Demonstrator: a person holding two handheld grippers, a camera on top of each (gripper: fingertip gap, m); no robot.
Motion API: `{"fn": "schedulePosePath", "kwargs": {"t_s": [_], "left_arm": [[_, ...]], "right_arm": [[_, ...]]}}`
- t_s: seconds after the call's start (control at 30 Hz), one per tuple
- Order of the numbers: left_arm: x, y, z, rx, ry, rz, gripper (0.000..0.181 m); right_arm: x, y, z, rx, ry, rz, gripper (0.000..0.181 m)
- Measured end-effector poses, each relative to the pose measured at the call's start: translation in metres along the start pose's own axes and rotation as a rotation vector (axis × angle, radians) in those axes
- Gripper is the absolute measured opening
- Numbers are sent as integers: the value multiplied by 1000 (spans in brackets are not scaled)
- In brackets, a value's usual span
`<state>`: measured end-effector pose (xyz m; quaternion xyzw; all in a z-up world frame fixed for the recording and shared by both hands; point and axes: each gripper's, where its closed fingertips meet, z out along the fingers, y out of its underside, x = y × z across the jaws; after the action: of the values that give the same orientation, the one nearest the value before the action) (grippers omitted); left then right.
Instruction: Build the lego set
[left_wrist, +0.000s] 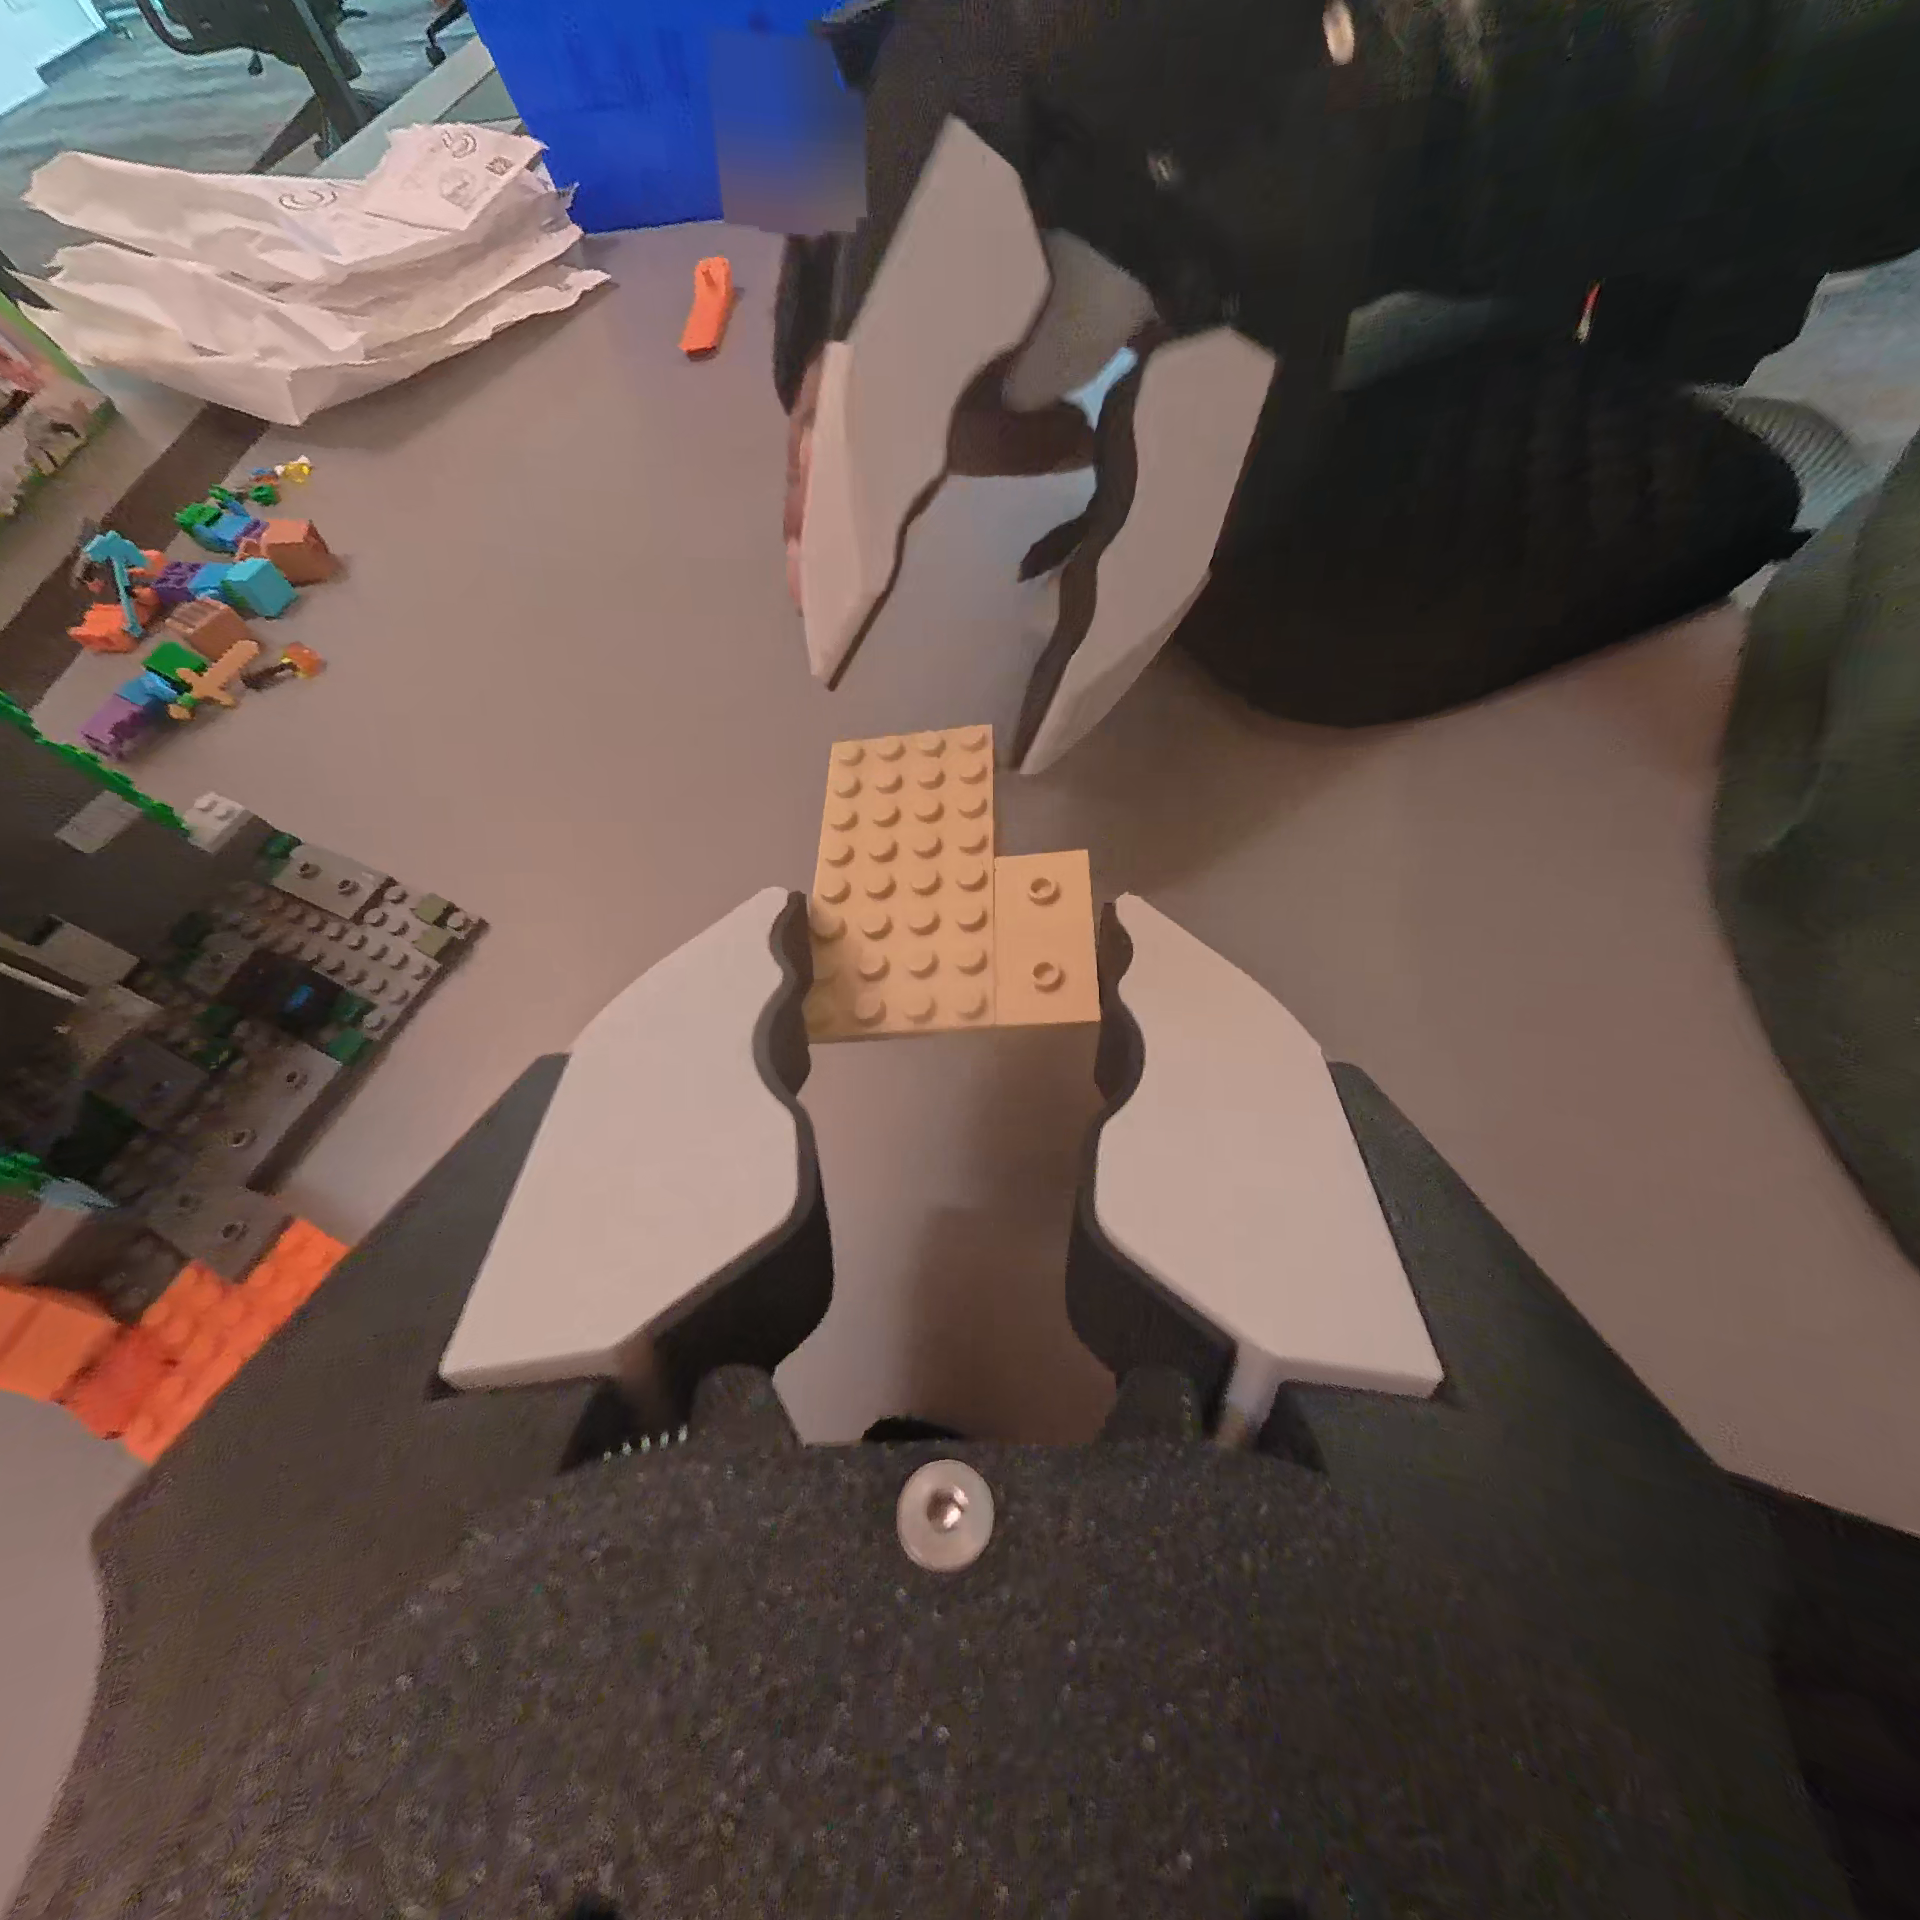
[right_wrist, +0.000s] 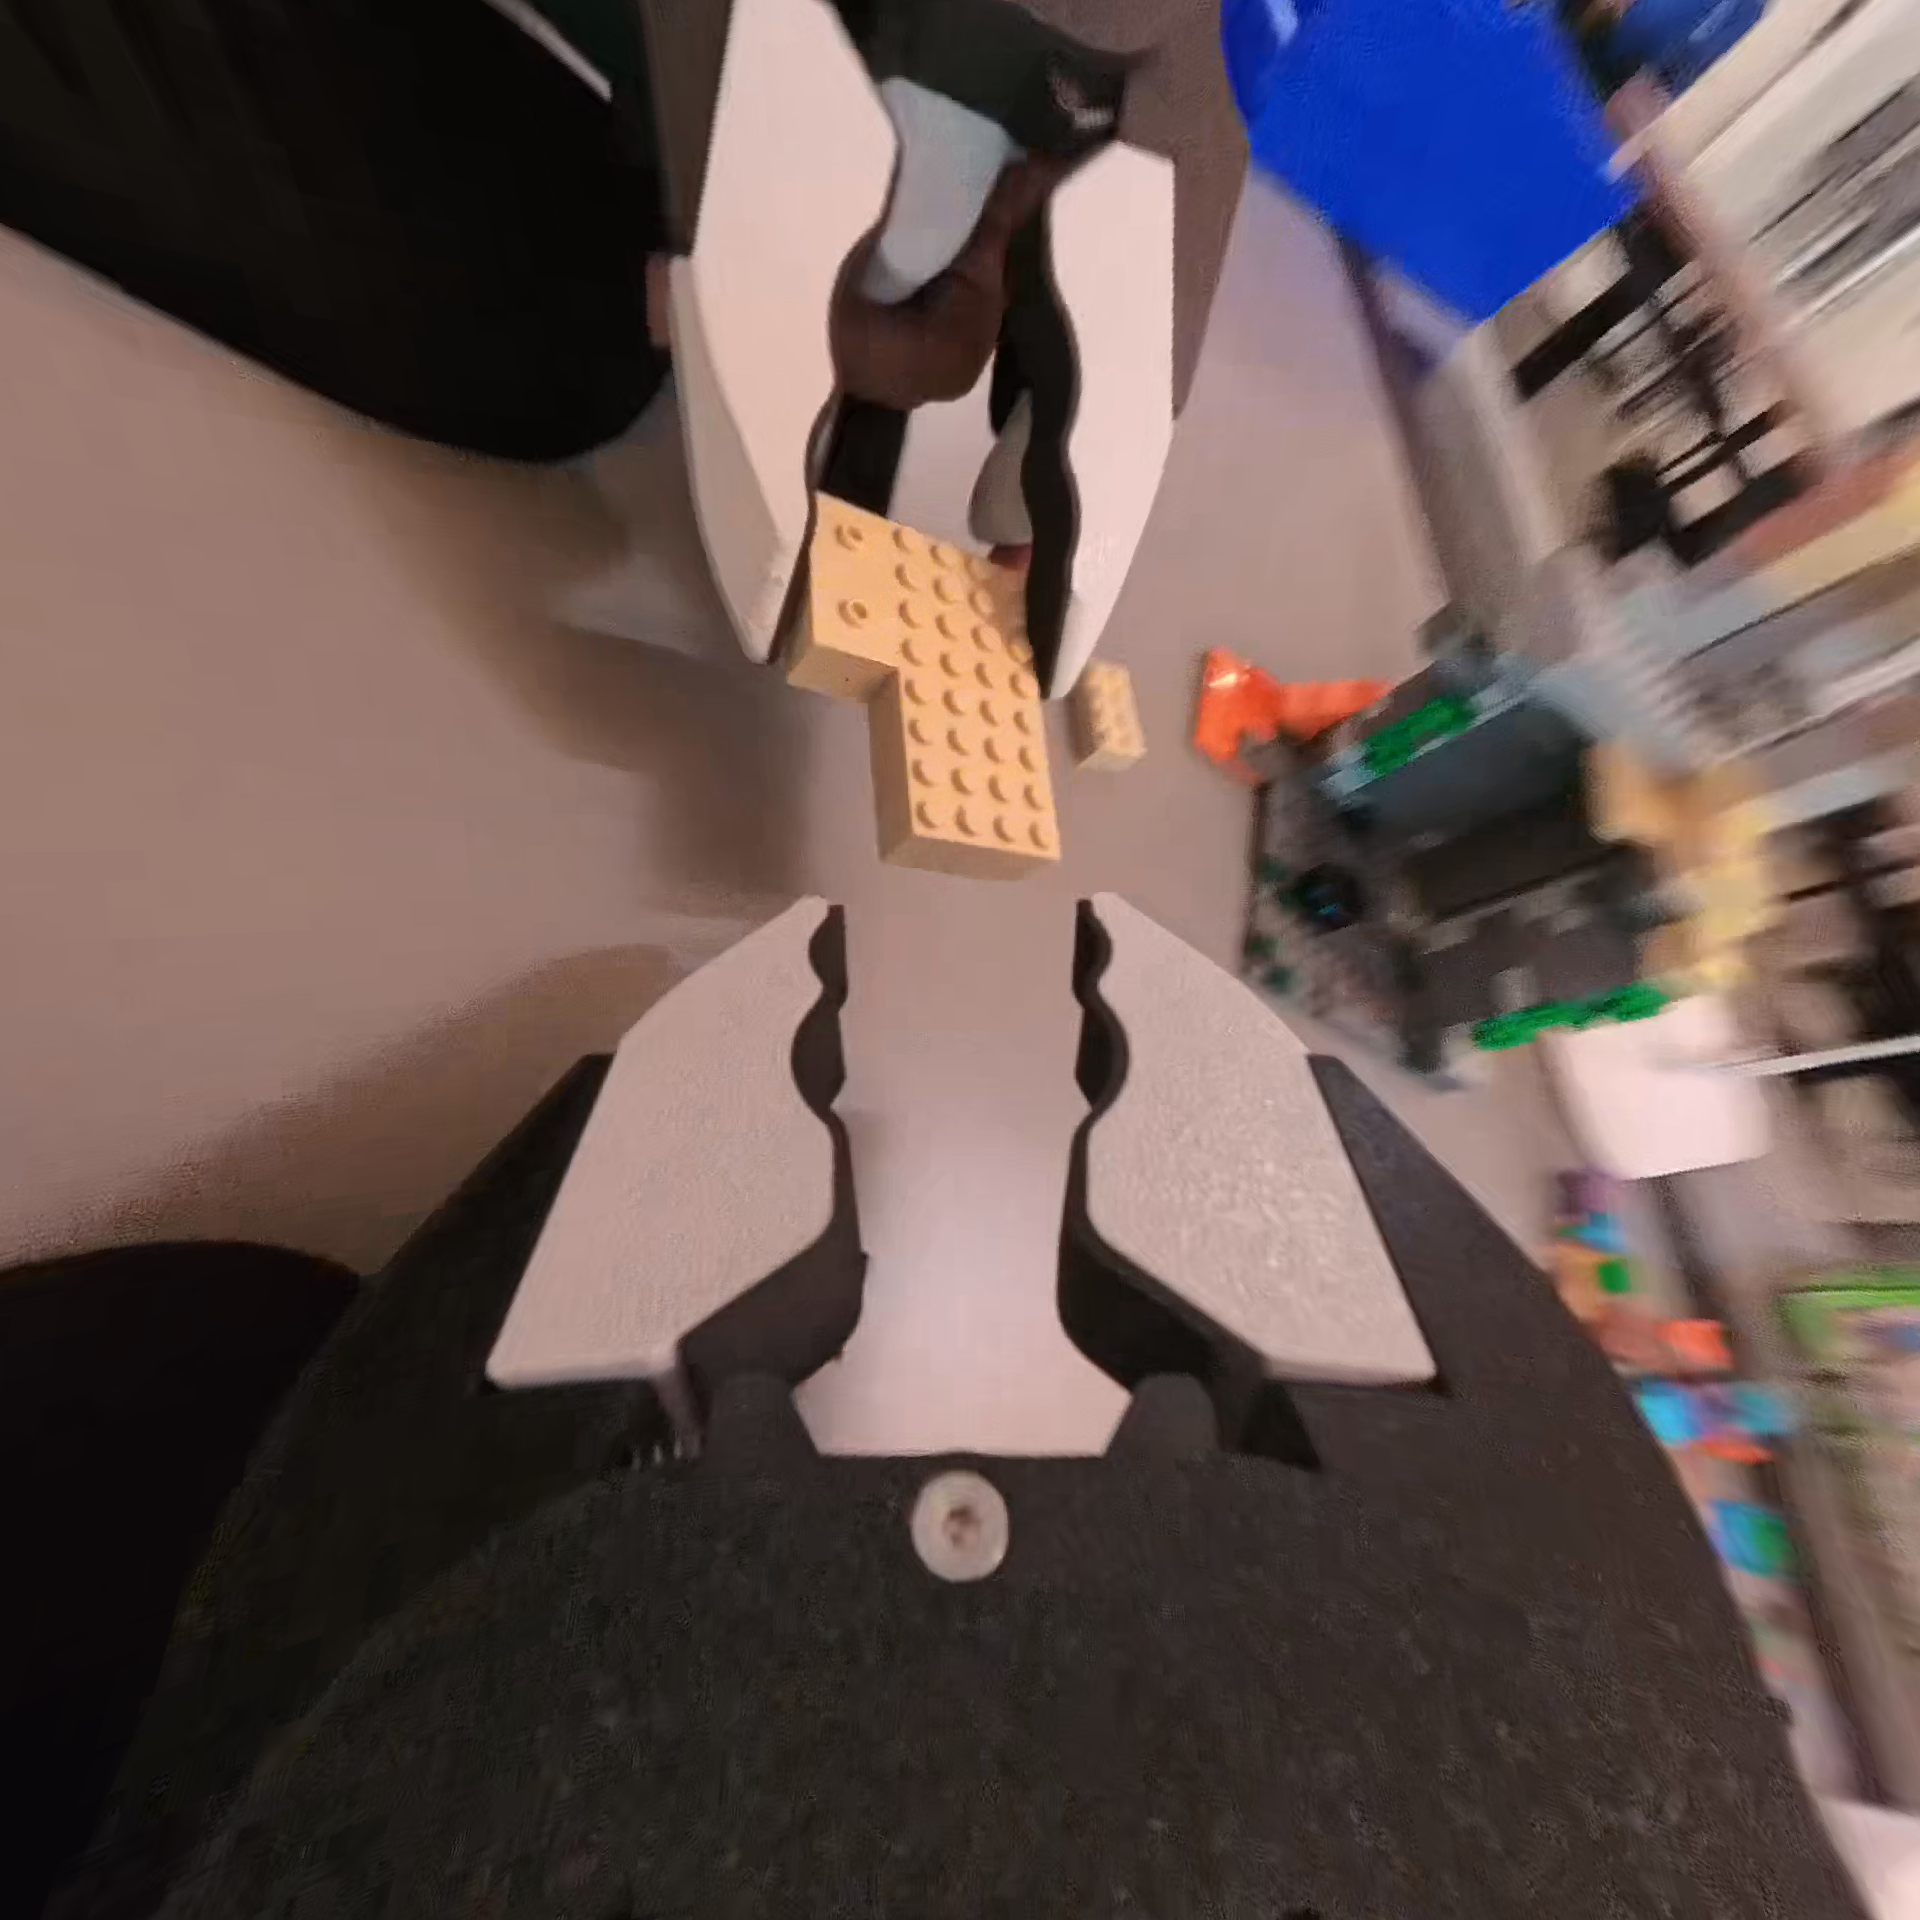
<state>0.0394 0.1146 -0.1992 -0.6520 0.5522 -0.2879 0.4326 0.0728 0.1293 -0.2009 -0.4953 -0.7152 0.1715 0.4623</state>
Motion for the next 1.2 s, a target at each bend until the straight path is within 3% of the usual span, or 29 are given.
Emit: {"fn": "schedulePosePath", "kwargs": {"t_s": [0.03,0.13,0.23,0.33,0.37,0.7,0.97,1.2], "left_arm": [[-2,2,2,-13,-6,27,52],[-5,11,11,-65,-11,97,52],[-3,14,19,-83,0,147,52],[0,16,24,-94,8,181,52],[2,16,24,-92,19,184,52],[-8,17,17,-49,-29,72,59],[-36,18,0,-19,-185,18,49],[-69,29,-25,-56,-321,-13,49]], "right_arm": [[-3,3,-1,-8,-70,91,44],[-7,7,4,-31,-194,262,53],[-9,11,15,-57,-232,297,55],[-16,11,21,-53,-292,310,43],[-15,13,22,-55,-286,305,35],[-12,25,13,-169,-264,337,34],[-9,32,14,-214,-212,325,36],[4,29,4,-144,-173,353,42]]}}
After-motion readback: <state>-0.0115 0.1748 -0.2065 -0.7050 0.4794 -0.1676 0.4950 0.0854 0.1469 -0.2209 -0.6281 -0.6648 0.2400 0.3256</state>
